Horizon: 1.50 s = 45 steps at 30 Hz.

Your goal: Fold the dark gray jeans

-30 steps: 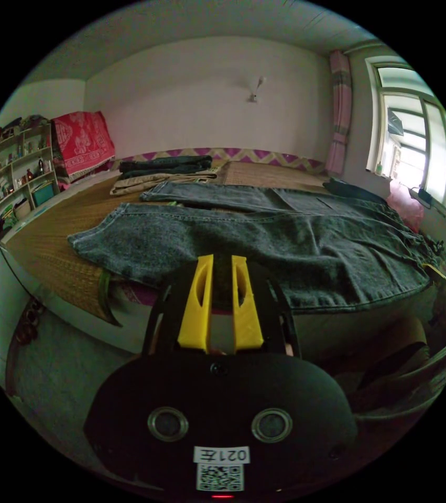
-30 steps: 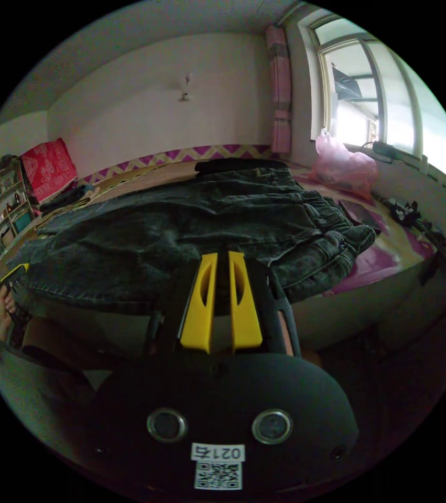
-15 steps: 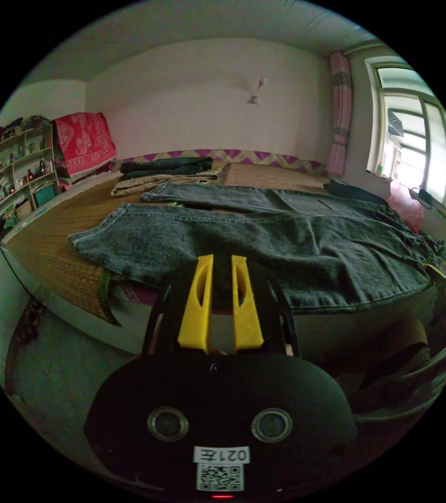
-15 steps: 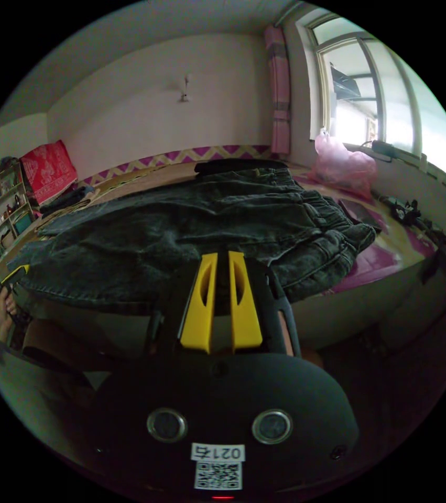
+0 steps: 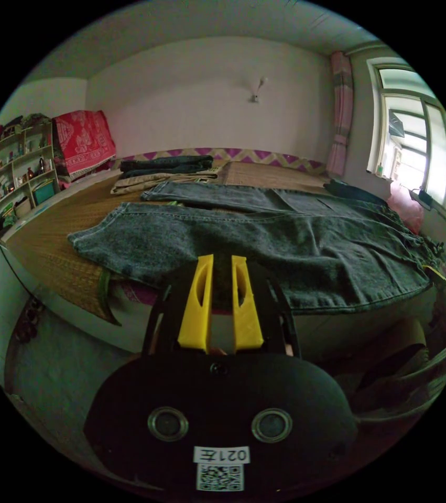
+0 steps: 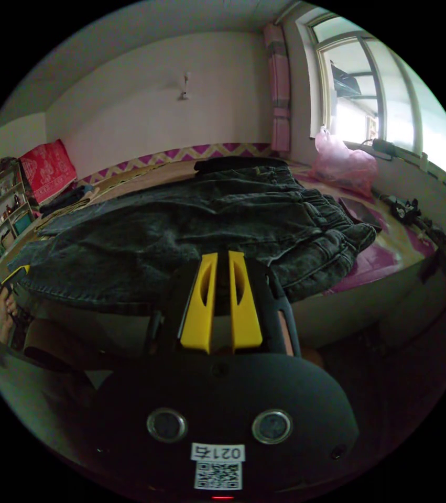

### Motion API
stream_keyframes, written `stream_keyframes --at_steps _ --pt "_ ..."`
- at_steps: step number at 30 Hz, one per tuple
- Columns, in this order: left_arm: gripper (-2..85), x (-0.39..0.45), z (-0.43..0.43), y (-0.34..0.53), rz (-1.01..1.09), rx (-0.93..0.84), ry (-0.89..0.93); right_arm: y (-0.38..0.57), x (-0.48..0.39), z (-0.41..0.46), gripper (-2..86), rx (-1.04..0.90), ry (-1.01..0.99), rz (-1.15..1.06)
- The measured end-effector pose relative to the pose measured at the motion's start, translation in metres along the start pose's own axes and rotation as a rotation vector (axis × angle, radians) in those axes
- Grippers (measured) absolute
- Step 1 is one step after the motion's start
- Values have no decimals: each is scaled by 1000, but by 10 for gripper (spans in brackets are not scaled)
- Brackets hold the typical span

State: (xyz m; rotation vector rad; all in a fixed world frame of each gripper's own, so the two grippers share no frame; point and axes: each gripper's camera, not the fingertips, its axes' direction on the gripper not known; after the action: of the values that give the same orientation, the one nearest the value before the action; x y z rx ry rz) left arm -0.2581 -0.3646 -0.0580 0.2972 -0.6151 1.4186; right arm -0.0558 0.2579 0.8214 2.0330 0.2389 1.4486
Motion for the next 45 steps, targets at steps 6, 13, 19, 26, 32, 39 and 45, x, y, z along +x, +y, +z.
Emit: stream_keyframes --at_steps 6,13,19,26,32,39,45 --pt "56 3 -2 1 -4 0 -3 -2 -3 2 47 -12 2 -1" --pt "56 4 -4 2 -3 2 -1 -1 -6 3 47 -11 2 1" --pt "56 3 -7 4 -4 5 1 -1 -8 5 47 -9 1 3" --pt "55 0 -10 4 -11 4 13 0 -9 6 48 -9 0 4" --pt "55 -4 -13 5 -9 6 10 1 -9 7 47 -7 -1 6" --pt "55 -12 -16 4 1 9 12 3 -6 9 47 -7 -1 8" --pt "54 -23 -19 3 -3 10 13 3 -2 11 47 -6 -2 9"
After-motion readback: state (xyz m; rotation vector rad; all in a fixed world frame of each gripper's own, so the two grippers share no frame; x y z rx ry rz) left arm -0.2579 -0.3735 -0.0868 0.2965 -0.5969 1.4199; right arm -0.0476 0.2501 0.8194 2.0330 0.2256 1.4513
